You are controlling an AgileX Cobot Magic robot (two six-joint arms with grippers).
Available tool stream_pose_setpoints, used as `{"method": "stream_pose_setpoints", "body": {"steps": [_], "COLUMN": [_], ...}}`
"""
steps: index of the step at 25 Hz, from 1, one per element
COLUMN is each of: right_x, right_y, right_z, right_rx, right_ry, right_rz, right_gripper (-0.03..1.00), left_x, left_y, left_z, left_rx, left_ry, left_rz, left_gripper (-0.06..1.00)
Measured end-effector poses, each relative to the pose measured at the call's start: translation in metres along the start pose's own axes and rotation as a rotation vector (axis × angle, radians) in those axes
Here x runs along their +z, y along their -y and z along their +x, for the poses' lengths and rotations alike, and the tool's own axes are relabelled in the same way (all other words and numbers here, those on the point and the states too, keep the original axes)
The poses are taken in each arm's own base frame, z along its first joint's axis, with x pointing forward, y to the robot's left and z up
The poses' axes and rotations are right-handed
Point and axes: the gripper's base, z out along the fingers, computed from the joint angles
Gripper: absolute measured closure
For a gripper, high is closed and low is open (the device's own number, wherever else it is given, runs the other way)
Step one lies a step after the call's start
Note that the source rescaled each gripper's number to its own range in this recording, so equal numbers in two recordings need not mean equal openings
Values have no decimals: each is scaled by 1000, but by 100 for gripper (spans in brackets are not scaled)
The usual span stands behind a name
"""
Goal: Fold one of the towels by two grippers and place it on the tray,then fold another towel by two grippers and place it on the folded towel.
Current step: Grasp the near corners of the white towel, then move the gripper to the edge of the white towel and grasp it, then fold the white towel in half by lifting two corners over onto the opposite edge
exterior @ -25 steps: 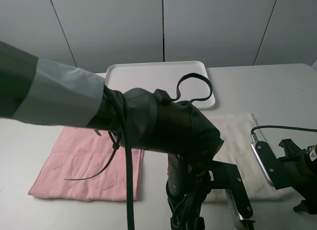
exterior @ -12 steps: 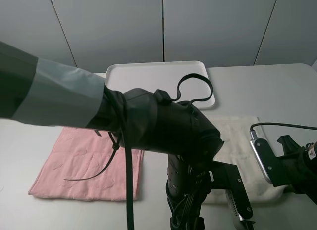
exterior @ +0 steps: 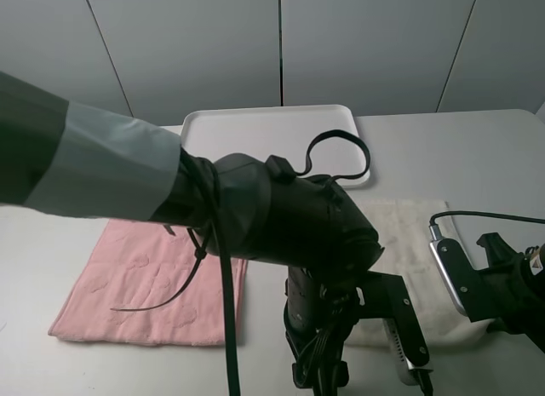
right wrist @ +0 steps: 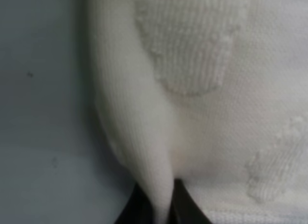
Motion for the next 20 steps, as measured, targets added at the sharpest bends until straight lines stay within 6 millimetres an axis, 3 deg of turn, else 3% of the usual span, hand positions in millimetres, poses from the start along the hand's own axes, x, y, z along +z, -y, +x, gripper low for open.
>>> {"method": "stream_pose_setpoints", "body": {"steps": [7, 10, 15, 20], "right_x": [0, 0, 0, -3], "right_y": [0, 0, 0, -1], "right_z": [0, 0, 0, -1], "right_rx": [0, 0, 33, 178], "right_ry": [0, 0, 0, 17], "right_rz": [0, 0, 0, 21], "right_gripper": [96, 96, 96, 96], "left_x": [1, 1, 1, 0], "left_y": [-2, -2, -2, -2], "left_z": [-2, -3, -3, -3], "left_rx": [7, 7, 7, 3], "left_ry": [23, 31, 31, 33], "left_rz": [-20, -22, -22, -23], "left_gripper": [71, 92, 94, 94]}}
